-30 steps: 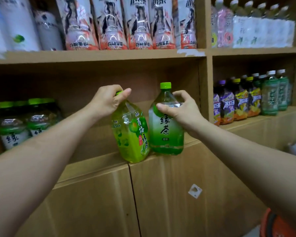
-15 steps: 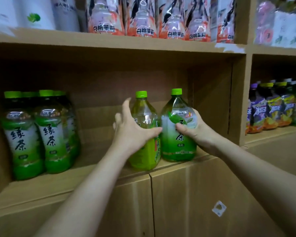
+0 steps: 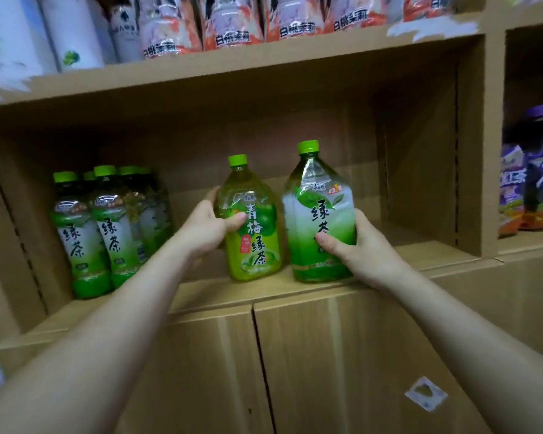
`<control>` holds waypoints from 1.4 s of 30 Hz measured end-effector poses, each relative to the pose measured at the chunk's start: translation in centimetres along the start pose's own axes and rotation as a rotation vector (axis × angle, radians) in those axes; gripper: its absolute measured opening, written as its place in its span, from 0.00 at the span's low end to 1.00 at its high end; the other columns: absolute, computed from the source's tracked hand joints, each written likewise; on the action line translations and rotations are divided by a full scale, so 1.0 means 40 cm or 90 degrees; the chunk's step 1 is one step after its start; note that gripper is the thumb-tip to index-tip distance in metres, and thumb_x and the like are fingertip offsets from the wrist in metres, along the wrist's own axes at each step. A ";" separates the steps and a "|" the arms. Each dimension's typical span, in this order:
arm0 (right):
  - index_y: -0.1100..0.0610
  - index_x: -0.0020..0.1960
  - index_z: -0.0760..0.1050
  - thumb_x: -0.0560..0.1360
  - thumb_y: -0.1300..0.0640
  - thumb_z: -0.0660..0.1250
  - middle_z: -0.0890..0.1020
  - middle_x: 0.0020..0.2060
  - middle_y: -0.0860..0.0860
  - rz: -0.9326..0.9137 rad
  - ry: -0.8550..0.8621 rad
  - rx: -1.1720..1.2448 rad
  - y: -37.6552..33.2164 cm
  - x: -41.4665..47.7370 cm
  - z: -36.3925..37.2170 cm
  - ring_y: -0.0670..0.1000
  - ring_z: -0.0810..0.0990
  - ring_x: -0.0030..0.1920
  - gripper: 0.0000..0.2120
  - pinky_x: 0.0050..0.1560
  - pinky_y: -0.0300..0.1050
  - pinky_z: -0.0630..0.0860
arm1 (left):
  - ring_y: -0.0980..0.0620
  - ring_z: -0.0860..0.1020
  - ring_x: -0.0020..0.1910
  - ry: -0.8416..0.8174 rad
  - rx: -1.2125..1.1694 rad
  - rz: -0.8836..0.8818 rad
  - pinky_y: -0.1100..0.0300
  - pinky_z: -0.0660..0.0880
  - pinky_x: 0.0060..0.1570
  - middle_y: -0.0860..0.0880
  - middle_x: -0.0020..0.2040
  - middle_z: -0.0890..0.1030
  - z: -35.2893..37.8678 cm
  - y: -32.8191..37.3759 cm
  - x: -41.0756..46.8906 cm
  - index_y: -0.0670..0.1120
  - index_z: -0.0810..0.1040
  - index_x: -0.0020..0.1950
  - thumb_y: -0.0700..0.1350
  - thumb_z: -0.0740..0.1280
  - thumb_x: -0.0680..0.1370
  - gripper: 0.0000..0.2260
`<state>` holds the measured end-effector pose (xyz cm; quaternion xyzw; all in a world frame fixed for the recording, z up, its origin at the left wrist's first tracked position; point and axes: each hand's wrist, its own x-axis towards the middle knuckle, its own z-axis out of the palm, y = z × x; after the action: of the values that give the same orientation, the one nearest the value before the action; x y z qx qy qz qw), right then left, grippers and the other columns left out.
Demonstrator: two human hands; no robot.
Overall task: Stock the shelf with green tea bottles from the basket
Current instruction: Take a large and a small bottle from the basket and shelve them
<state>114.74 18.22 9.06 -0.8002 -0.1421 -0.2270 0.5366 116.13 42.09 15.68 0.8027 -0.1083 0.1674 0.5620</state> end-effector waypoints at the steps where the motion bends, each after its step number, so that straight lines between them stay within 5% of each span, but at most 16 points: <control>1: 0.51 0.68 0.65 0.71 0.46 0.72 0.80 0.56 0.47 -0.009 0.003 0.002 0.001 -0.002 0.000 0.51 0.78 0.58 0.30 0.59 0.47 0.73 | 0.53 0.79 0.49 0.025 0.029 -0.010 0.61 0.77 0.46 0.45 0.63 0.76 0.011 0.012 -0.002 0.48 0.56 0.76 0.38 0.68 0.76 0.32; 5: 0.49 0.68 0.65 0.72 0.47 0.72 0.80 0.58 0.49 -0.009 0.031 -0.028 0.008 -0.009 0.005 0.54 0.78 0.59 0.29 0.56 0.45 0.73 | 0.43 0.70 0.66 0.256 0.434 0.194 0.54 0.66 0.65 0.42 0.67 0.71 0.080 0.027 -0.057 0.46 0.62 0.74 0.43 0.70 0.74 0.31; 7: 0.48 0.66 0.67 0.72 0.46 0.71 0.82 0.56 0.49 -0.021 0.045 -0.038 0.011 -0.015 0.007 0.55 0.79 0.58 0.26 0.56 0.47 0.74 | 0.46 0.74 0.60 0.193 0.402 0.275 0.55 0.70 0.61 0.47 0.62 0.75 0.145 0.032 -0.102 0.48 0.66 0.72 0.49 0.72 0.72 0.30; 10: 0.49 0.65 0.68 0.74 0.49 0.69 0.82 0.56 0.51 -0.053 0.072 -0.056 0.017 -0.013 0.003 0.56 0.78 0.58 0.22 0.53 0.46 0.73 | 0.48 0.78 0.58 0.038 0.327 0.143 0.52 0.73 0.58 0.53 0.61 0.78 0.231 0.029 -0.117 0.52 0.63 0.69 0.58 0.74 0.67 0.36; 14: 0.51 0.68 0.66 0.74 0.59 0.68 0.76 0.58 0.55 -0.050 0.172 -0.127 0.031 -0.027 -0.013 0.57 0.76 0.58 0.25 0.58 0.49 0.73 | 0.45 0.78 0.58 0.068 0.353 0.096 0.51 0.74 0.57 0.50 0.59 0.79 0.278 0.016 -0.079 0.49 0.67 0.64 0.55 0.77 0.66 0.31; 17: 0.49 0.69 0.63 0.72 0.62 0.64 0.79 0.58 0.54 -0.052 0.132 -0.196 0.056 -0.026 -0.049 0.58 0.78 0.57 0.27 0.58 0.54 0.75 | 0.43 0.78 0.56 0.058 0.334 0.060 0.49 0.76 0.55 0.47 0.57 0.80 0.317 0.015 -0.033 0.46 0.68 0.59 0.55 0.77 0.66 0.29; 22: 0.49 0.68 0.64 0.73 0.55 0.68 0.80 0.59 0.54 0.028 0.022 -0.231 0.065 -0.001 -0.107 0.58 0.79 0.57 0.25 0.59 0.52 0.75 | 0.42 0.78 0.56 0.022 0.466 0.082 0.50 0.76 0.53 0.45 0.57 0.81 0.337 0.024 -0.003 0.46 0.71 0.60 0.57 0.73 0.70 0.26; 25: 0.54 0.61 0.64 0.71 0.49 0.73 0.79 0.55 0.51 0.087 0.034 -0.130 0.040 0.028 -0.104 0.57 0.79 0.57 0.26 0.57 0.58 0.76 | 0.44 0.77 0.56 0.125 0.628 0.213 0.51 0.76 0.50 0.50 0.57 0.78 0.249 0.027 -0.035 0.52 0.68 0.67 0.56 0.70 0.73 0.25; 27: 0.55 0.56 0.65 0.68 0.47 0.75 0.76 0.47 0.49 0.137 0.075 -0.045 0.028 0.051 -0.093 0.57 0.80 0.52 0.26 0.51 0.60 0.79 | 0.45 0.77 0.55 0.146 0.595 0.272 0.52 0.74 0.49 0.50 0.55 0.77 0.190 0.026 -0.036 0.53 0.69 0.67 0.54 0.70 0.73 0.24; 32: 0.53 0.43 0.65 0.63 0.42 0.77 0.76 0.39 0.49 0.123 0.196 -0.120 0.029 0.070 -0.057 0.59 0.80 0.46 0.25 0.44 0.61 0.79 | 0.43 0.79 0.56 -0.077 0.493 0.101 0.53 0.75 0.52 0.44 0.58 0.79 0.285 0.000 0.020 0.44 0.64 0.68 0.60 0.72 0.70 0.34; 36: 0.54 0.52 0.68 0.72 0.55 0.71 0.80 0.49 0.53 0.128 0.168 -0.234 0.052 0.077 -0.083 0.60 0.79 0.54 0.14 0.53 0.51 0.75 | 0.40 0.76 0.58 -0.057 0.497 0.087 0.53 0.72 0.49 0.43 0.58 0.79 0.370 -0.010 0.090 0.42 0.66 0.61 0.59 0.71 0.72 0.28; 39: 0.55 0.70 0.66 0.76 0.58 0.65 0.76 0.65 0.55 0.151 0.049 -0.291 0.063 0.077 -0.124 0.56 0.73 0.66 0.23 0.63 0.45 0.69 | 0.41 0.76 0.60 -0.059 0.449 0.043 0.53 0.72 0.53 0.44 0.60 0.77 0.427 -0.003 0.157 0.42 0.64 0.64 0.56 0.74 0.70 0.31; 42: 0.56 0.77 0.57 0.78 0.56 0.63 0.69 0.72 0.55 0.146 -0.016 -0.349 0.063 0.080 -0.148 0.55 0.68 0.71 0.30 0.68 0.42 0.65 | 0.43 0.77 0.59 -0.045 0.474 0.047 0.55 0.72 0.50 0.44 0.60 0.77 0.494 0.008 0.216 0.42 0.66 0.64 0.56 0.75 0.69 0.32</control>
<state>117.40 11.74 10.60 -0.9289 0.0097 -0.1849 0.3206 126.88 23.56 13.14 0.9530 -0.0884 0.1878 0.2209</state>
